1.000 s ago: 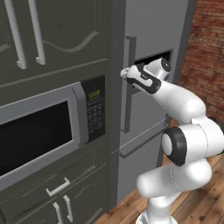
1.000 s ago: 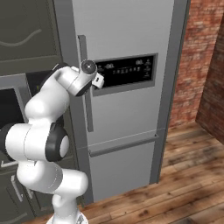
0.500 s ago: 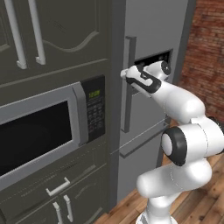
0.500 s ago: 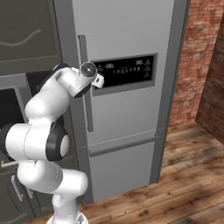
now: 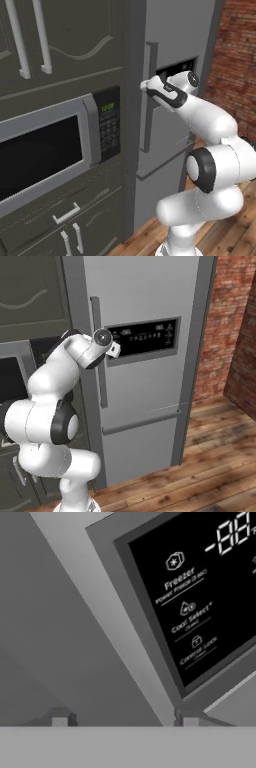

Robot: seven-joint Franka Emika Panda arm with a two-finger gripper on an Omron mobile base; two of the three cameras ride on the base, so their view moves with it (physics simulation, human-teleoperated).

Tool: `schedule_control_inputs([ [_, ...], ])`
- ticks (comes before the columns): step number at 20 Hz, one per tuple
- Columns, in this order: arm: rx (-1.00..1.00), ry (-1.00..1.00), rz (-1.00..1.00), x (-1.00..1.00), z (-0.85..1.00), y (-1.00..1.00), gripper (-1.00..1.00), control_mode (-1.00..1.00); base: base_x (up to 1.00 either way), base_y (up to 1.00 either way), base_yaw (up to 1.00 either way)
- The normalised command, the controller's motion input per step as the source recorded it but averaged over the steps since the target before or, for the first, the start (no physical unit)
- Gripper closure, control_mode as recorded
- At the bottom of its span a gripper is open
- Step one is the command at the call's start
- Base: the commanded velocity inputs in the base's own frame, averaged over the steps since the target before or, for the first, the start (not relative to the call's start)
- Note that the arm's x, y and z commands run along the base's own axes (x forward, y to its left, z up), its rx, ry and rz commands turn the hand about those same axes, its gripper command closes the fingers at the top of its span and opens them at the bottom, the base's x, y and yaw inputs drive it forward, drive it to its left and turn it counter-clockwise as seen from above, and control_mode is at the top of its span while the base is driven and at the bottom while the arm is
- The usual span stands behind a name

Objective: There is a bowl on the dining counter. Grab a lemon wedge from the fridge and place it in the bowl. Then get the liquor bottle and glass cup from the cabinet and place them next to the bowl.

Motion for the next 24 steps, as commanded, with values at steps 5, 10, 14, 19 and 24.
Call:
schedule_control_inputs([
  [5, 0.01, -0.05, 0.00, -0.83, 0.00, -0.80, 1.00, -1.00, 0.00, 0.00, 0.00],
  [10, 0.02, -0.06, 0.00, -1.00, 0.00, -0.99, 1.00, -1.00, 0.00, 0.00, 0.00],
  [14, 0.03, -0.01, 0.00, -1.00, 0.00, -1.00, 1.00, -1.00, 0.00, 0.00, 0.00],
  [19, 0.01, 0.00, 0.00, -0.96, 0.02, -1.00, 1.00, -1.00, 0.00, 0.00, 0.00],
  [24, 0.00, 0.00, 0.00, -0.89, 0.15, -0.80, -1.00, -1.00, 0.00, 0.00, 0.00],
])
